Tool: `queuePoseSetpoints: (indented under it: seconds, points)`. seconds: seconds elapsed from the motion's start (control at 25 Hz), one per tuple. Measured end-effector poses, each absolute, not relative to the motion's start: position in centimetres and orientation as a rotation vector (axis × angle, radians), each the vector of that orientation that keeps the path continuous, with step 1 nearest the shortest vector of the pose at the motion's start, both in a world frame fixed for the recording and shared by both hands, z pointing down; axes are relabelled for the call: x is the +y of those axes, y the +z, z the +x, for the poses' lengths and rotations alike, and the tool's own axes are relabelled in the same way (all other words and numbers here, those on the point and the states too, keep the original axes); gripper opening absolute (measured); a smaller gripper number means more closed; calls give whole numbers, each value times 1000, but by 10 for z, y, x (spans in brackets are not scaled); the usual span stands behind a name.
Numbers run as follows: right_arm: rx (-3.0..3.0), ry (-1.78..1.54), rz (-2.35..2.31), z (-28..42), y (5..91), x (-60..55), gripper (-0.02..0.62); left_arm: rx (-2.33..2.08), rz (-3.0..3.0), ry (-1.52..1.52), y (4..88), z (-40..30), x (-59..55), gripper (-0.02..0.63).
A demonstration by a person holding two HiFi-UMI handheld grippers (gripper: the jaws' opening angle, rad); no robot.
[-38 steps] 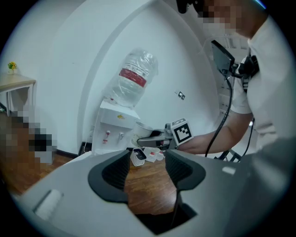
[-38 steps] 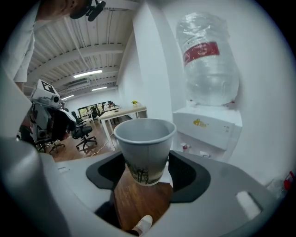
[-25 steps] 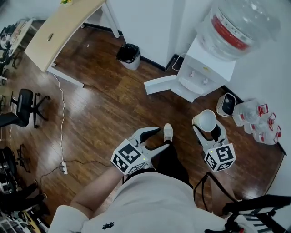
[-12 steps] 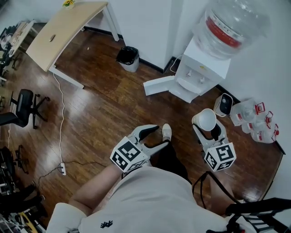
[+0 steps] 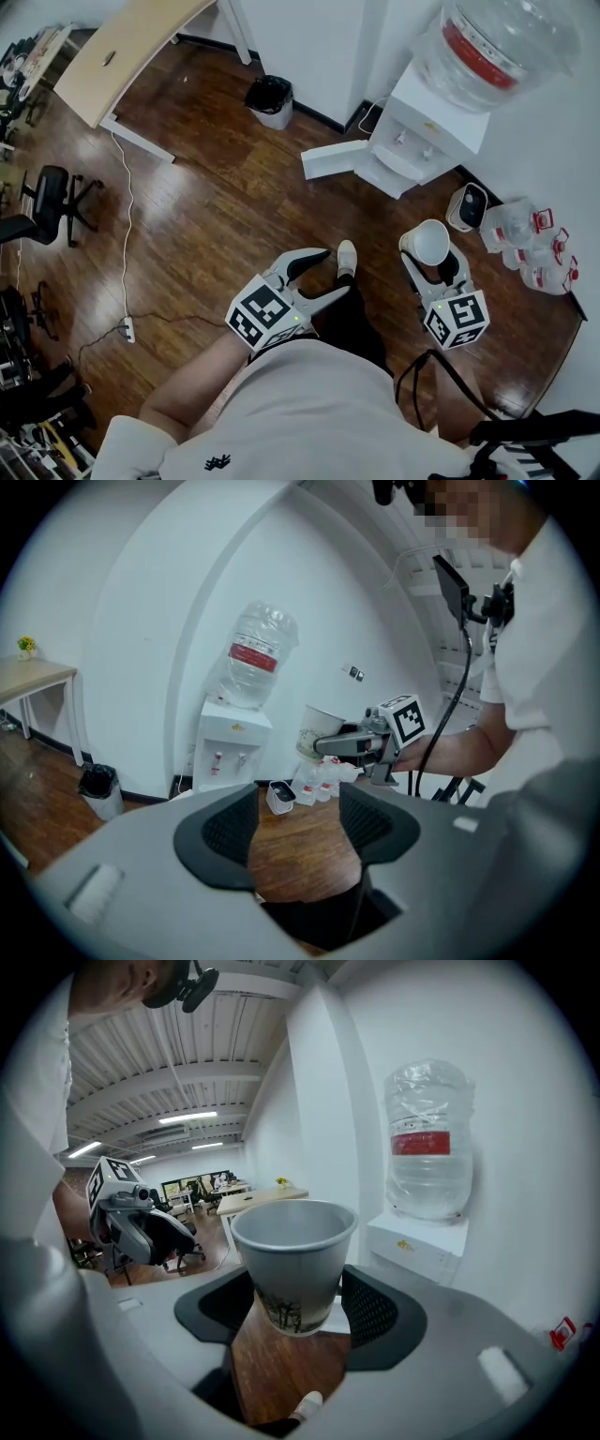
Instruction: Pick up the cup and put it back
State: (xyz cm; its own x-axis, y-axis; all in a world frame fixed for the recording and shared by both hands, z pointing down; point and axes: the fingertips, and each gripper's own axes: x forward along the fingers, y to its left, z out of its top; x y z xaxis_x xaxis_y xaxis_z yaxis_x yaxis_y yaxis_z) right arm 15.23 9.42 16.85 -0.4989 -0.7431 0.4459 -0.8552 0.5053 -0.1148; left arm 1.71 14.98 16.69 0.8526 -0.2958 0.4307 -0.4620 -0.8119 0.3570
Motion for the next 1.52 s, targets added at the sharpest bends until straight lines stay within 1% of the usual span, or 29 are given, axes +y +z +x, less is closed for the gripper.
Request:
queuePoseSetpoints:
  seconds: [0.2,0.52,0.76,1.04,1.36,1.52]
  points:
    - [-2368,481,1252,149,214,81,293,-544,2528,507,189,17,146,255]
    - [-2356,571,1153,137,321,31,293,-572,2440,545,244,15,118,255]
    - [-2311,608,1134,136,434,-11,295,-598,2371,537,307,21,93,255]
    - [-2290,587,1150,147,583,-74,293,-653,2347,482,407,29,52,255]
    - [-2234,587,1332,190,739,-143,293,-685,2400,484,514,37,25,255]
    - [-2177,581,1462,220,806,-190,293,-652,2385,438,543,37,23,255]
